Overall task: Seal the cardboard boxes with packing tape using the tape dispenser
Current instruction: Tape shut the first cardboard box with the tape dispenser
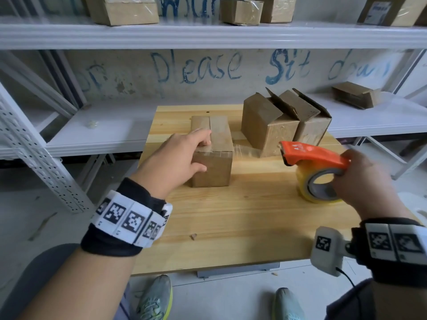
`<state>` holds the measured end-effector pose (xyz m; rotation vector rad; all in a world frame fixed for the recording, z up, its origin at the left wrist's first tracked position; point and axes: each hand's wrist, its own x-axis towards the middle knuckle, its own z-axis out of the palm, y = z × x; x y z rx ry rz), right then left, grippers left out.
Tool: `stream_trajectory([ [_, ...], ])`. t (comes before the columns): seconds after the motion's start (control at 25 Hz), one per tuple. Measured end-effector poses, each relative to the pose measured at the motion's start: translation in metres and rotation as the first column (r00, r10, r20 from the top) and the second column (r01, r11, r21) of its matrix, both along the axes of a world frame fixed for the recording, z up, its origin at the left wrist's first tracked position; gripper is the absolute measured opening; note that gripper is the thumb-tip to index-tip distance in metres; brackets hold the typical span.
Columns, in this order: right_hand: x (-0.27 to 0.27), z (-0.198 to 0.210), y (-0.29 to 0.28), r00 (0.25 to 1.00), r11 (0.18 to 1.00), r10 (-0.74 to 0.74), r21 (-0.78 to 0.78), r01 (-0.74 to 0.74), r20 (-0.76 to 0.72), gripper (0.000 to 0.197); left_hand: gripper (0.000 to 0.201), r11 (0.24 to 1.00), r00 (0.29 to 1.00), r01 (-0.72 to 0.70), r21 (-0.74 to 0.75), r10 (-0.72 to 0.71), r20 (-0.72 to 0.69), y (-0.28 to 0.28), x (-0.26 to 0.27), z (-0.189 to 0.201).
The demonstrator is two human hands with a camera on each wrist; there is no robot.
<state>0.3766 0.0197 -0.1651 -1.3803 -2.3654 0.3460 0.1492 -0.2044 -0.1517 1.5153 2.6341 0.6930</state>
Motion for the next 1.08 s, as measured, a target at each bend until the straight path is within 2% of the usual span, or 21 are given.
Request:
stream_trajectory([
  [0.16, -0.002, 0.000, -0.011, 0.999, 0.996, 0.045, 0.079, -0.046, 0.020, 0.032, 0.069, 1.000, 0.999, -0.023, 0.020, 0.022, 0.049, 0.000, -0.008, 0.002],
  [0.36, -0.008, 0.006, -0.024, 0.987, 0.986, 0.017, 0.158, -0.043, 0.159, 0.024, 0.048, 0.999, 0.999, -0.020, 0.030, 0.019, 0.050, 0.003, -0.003, 0.002],
  [0.48, -0.015, 0.011, -0.031, 0.978, 0.984, 0.024, 0.166, -0.059, 0.206, 0.021, 0.050, 1.000, 0.999, -0.004, 0.016, 0.003, 0.049, 0.003, 0.007, 0.007],
  [0.64, -0.023, 0.015, -0.046, 0.967, 0.986, 0.040, 0.148, -0.079, 0.251, 0.025, 0.047, 1.000, 1.000, -0.001, 0.008, 0.001, 0.011, 0.007, 0.018, 0.006],
  [0.76, -0.030, 0.015, -0.055, 0.951, 0.983, 0.061, 0.150, -0.110, 0.302, 0.036, 0.049, 1.000, 1.000, -0.003, 0.022, 0.003, 0.006, 0.010, 0.024, 0.006],
  [0.92, -0.041, 0.019, -0.059, 0.931, 0.966, 0.041, 0.224, -0.130, 0.364, 0.030, 0.048, 1.000, 1.000, -0.005, 0.013, 0.005, -0.019, 0.011, 0.025, 0.005],
  [1.08, -0.054, 0.025, -0.064, 0.916, 0.941, 0.083, 0.272, -0.202, 0.393, 0.033, 0.049, 1.000, 0.999, 0.001, -0.005, -0.001, -0.037, 0.013, 0.023, 0.005],
])
